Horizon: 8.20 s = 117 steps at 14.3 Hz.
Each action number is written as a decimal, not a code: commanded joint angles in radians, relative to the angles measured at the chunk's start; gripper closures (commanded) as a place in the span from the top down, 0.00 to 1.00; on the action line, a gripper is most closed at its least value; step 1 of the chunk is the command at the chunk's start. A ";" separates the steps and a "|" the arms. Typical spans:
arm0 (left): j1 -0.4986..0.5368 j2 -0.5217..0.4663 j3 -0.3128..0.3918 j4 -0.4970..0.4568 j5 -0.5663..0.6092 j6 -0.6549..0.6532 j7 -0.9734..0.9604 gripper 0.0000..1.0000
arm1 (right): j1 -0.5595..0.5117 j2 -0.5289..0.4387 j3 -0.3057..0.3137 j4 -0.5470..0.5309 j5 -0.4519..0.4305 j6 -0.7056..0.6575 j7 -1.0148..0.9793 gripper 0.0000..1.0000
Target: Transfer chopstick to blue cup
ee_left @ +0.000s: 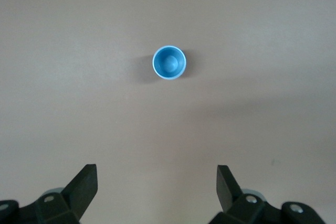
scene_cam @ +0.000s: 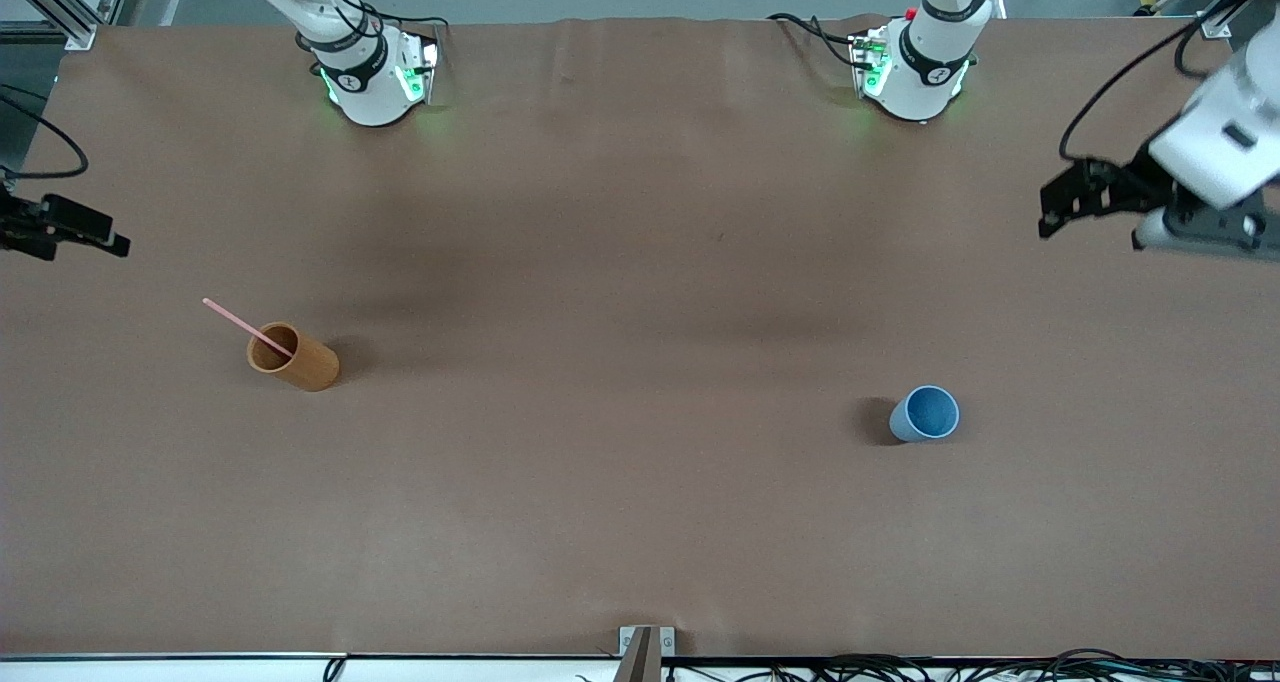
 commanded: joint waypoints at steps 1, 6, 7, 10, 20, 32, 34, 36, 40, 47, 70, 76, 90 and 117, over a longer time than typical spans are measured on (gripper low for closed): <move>0.023 0.130 -0.005 -0.029 -0.017 0.161 0.019 1.00 | -0.069 -0.037 0.010 -0.157 0.080 0.120 -0.099 0.95; 0.021 0.295 -0.005 -0.141 -0.018 0.455 0.018 1.00 | -0.118 -0.030 0.010 -0.364 0.212 0.322 -0.216 0.85; 0.020 0.320 -0.005 -0.153 -0.018 0.485 0.010 1.00 | -0.121 -0.026 0.010 -0.392 0.239 0.356 -0.229 0.81; 0.020 0.381 -0.007 -0.181 -0.018 0.583 -0.002 1.00 | -0.130 -0.001 0.008 -0.427 0.316 0.401 -0.258 0.67; 0.007 0.487 -0.008 -0.219 -0.009 0.745 -0.049 0.21 | -0.192 0.120 0.008 -0.433 0.515 0.413 -0.347 0.31; -0.121 0.329 -0.074 -0.210 -0.003 0.638 -0.417 0.00 | -0.189 0.118 0.010 -0.430 0.549 0.373 -0.341 0.04; -0.227 0.305 -0.080 -0.214 0.012 0.634 -0.622 0.00 | -0.186 0.109 0.010 -0.413 0.548 0.361 -0.338 0.04; -0.346 0.320 -0.080 -0.216 0.021 0.636 -0.784 0.00 | -0.182 0.100 0.012 -0.371 0.537 0.318 -0.325 0.04; -0.471 0.377 -0.083 -0.216 0.043 0.654 -0.919 0.00 | -0.170 0.068 0.019 -0.297 0.453 0.248 -0.220 0.04; -0.503 0.452 -0.083 -0.251 0.156 0.759 -1.005 0.01 | 0.026 0.031 0.019 -0.041 0.192 0.050 0.084 0.05; -0.062 0.073 -0.076 0.084 0.038 0.092 -0.212 1.00 | 1.003 0.199 0.019 0.178 -0.050 0.364 1.313 0.03; 0.013 -0.077 -0.085 0.050 0.025 -0.080 -0.054 1.00 | 1.103 0.361 0.019 0.271 -0.176 0.441 1.459 0.03; -0.163 -0.115 0.116 0.019 -0.005 -0.082 -0.025 1.00 | 1.160 0.460 0.016 0.260 -0.230 0.560 1.459 0.18; -0.157 -0.115 0.121 0.022 -0.006 -0.084 -0.022 1.00 | 0.278 -0.167 0.008 -0.091 -0.135 0.045 0.462 1.00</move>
